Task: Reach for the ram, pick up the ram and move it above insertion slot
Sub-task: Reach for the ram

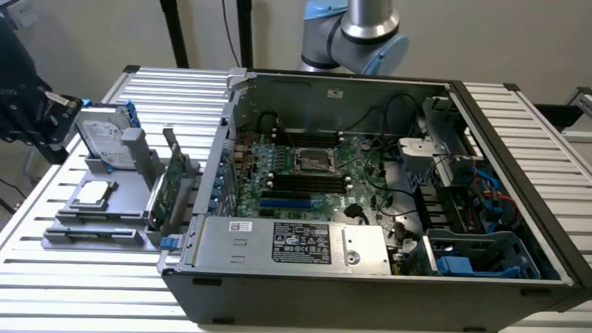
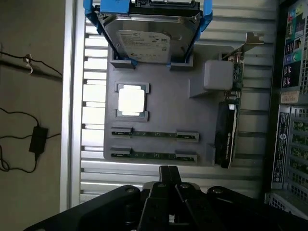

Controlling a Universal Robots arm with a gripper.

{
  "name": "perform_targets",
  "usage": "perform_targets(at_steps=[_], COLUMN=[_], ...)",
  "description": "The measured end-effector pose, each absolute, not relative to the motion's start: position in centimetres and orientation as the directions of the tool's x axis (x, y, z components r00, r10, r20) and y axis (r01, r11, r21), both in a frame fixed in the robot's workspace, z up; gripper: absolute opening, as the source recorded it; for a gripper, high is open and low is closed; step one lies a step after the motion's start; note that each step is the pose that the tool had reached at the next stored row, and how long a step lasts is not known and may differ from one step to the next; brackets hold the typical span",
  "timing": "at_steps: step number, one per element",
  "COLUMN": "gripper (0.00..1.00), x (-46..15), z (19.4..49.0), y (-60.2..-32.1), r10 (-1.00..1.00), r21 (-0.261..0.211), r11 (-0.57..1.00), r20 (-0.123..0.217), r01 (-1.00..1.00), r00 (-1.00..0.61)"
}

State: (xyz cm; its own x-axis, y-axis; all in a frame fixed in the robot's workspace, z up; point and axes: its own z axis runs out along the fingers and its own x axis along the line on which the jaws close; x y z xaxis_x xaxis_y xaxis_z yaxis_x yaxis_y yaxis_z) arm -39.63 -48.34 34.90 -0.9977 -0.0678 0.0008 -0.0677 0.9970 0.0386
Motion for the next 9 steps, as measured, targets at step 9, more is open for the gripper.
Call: perform_targets(at_steps=[9], gripper=[0.11], x=[-39.63], z=[34.86], y=[-48.35], r10=[-0.226], r21=[0.039], r11=[0.973], r20=[0.0], r01=[-0.226], r00=[-0.974])
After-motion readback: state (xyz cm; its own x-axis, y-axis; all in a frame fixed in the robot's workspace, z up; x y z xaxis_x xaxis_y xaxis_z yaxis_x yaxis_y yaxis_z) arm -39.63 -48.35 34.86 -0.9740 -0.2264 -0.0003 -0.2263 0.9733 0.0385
